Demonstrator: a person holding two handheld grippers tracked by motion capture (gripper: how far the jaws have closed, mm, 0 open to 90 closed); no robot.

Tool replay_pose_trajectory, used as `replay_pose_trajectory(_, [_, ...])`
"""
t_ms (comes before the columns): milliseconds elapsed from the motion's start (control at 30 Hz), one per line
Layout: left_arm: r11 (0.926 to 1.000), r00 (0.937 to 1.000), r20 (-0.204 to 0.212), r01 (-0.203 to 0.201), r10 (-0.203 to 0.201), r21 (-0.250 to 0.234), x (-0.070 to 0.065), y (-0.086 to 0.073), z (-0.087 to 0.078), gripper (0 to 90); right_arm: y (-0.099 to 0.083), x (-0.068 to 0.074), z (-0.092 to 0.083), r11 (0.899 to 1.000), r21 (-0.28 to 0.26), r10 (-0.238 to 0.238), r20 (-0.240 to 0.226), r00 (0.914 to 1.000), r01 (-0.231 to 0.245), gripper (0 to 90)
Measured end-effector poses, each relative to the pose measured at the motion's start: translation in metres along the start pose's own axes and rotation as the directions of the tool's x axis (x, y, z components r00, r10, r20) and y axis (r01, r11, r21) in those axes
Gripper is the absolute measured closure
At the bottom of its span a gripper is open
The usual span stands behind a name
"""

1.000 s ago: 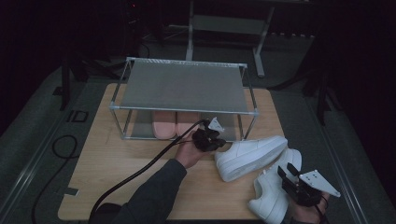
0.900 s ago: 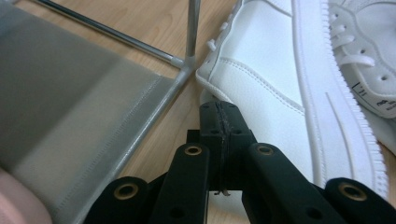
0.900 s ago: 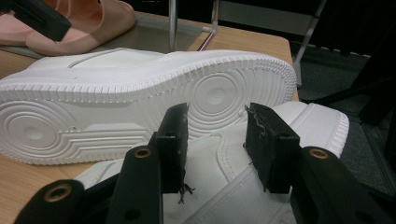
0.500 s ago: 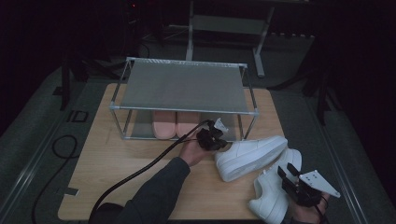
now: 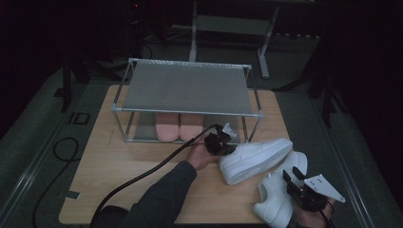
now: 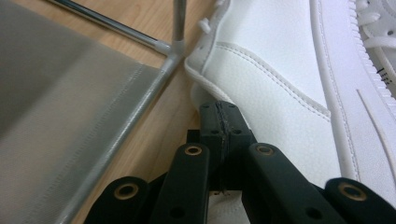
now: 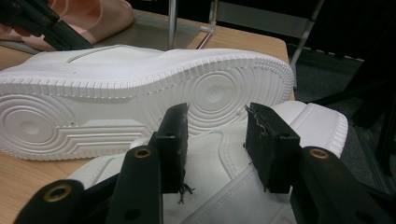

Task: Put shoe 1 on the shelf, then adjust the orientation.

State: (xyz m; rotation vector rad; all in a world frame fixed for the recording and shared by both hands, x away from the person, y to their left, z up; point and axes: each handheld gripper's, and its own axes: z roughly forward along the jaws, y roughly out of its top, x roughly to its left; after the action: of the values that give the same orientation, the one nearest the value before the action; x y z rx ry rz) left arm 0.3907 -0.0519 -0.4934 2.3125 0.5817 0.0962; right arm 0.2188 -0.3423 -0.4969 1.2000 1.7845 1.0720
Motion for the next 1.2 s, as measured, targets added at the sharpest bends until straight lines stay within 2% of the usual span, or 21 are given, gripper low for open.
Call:
replay_pose_trajectory(300, [0.9998,0.9996,0.028,0.002,-0.001,-0.022,-0.002,0.003,-0.004,89.6,0.000,0.000,0.001,1.000,-0.001,0.000,-0.002,1.0000,0.000,58.3])
replay_pose_trajectory(600, [0.9998,0.9993,0.037,-0.002,0.003,-0.021,-0.006,0.003,-0.006,89.6,-0.001,0.000,0.000,1.000,-0.003,0.001,0.000,1.0000,-0.001,58.3])
replay_pose_trajectory(900, [0.9999,0.9976,0.069,0.001,0.000,-0.012,-0.010,0.004,-0.008,89.5,-0.001,0.001,0.001,1.000,-0.004,0.000,0.002,1.0000,0.000,58.2])
replay_pose_trajectory(1200, [0.9992,0.9931,0.112,-0.036,0.034,0.019,-0.017,0.000,-0.009,89.4,-0.001,0.001,0.000,1.000,-0.004,-0.003,0.004,1.0000,0.003,58.2])
